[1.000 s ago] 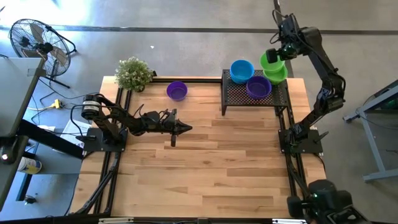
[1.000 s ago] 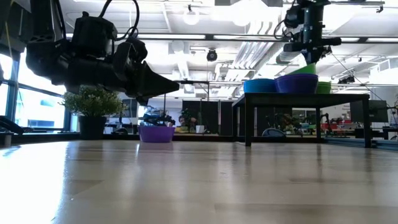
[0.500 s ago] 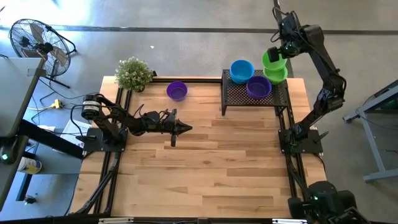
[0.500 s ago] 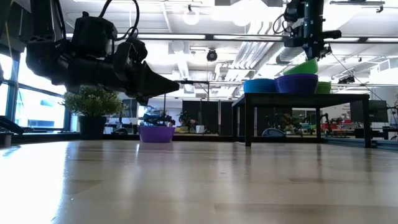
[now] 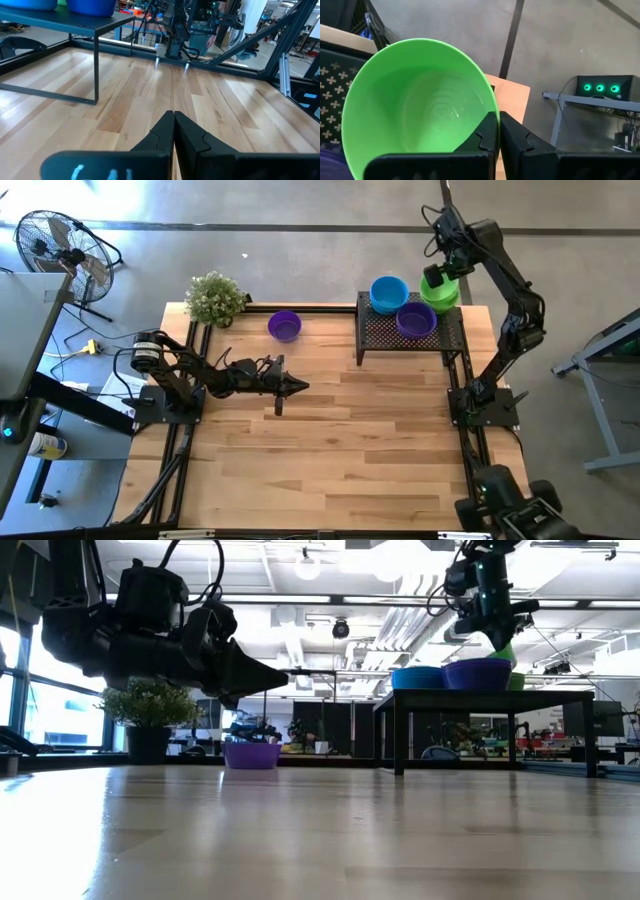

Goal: Pick & Place Mini bowls
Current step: Stack the green bowl on top of the green bowls on the shelf, then stack the dark blue bowl on top of the dark blue bowl on the shelf

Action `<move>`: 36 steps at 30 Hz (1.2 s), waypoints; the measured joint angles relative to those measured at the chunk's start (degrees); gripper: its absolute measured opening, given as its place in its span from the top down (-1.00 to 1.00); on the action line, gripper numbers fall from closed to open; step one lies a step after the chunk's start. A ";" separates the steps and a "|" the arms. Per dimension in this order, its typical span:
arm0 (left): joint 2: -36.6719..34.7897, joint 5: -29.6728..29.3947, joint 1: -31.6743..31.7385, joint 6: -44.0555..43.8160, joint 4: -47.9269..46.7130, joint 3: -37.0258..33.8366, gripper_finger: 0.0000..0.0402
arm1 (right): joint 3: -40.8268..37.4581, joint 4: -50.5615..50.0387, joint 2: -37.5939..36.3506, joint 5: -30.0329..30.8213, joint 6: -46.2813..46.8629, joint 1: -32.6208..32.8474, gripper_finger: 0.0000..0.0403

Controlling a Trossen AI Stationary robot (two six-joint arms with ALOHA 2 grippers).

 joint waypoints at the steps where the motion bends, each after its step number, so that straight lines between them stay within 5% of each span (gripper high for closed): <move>1: 0.00 0.00 0.00 0.00 -0.02 0.00 0.97 | 0.00 -0.04 -0.07 -0.18 -0.17 0.00 0.99; 16: 0.00 0.00 0.00 0.01 -0.02 0.00 0.97 | 0.00 0.46 -0.14 -1.54 -0.65 0.72 0.56; 24: 0.00 0.00 0.00 0.00 -0.02 0.00 0.97 | 0.00 0.43 -0.19 -1.11 -1.05 0.68 0.82; 30: 0.00 0.00 0.00 0.00 -0.02 0.00 0.97 | 0.00 3.74 -0.58 -9.87 -3.97 1.50 0.97; 36: 0.00 0.00 0.00 0.02 0.00 0.00 0.97 | 0.00 21.68 -3.88 -19.24 -7.51 6.51 0.99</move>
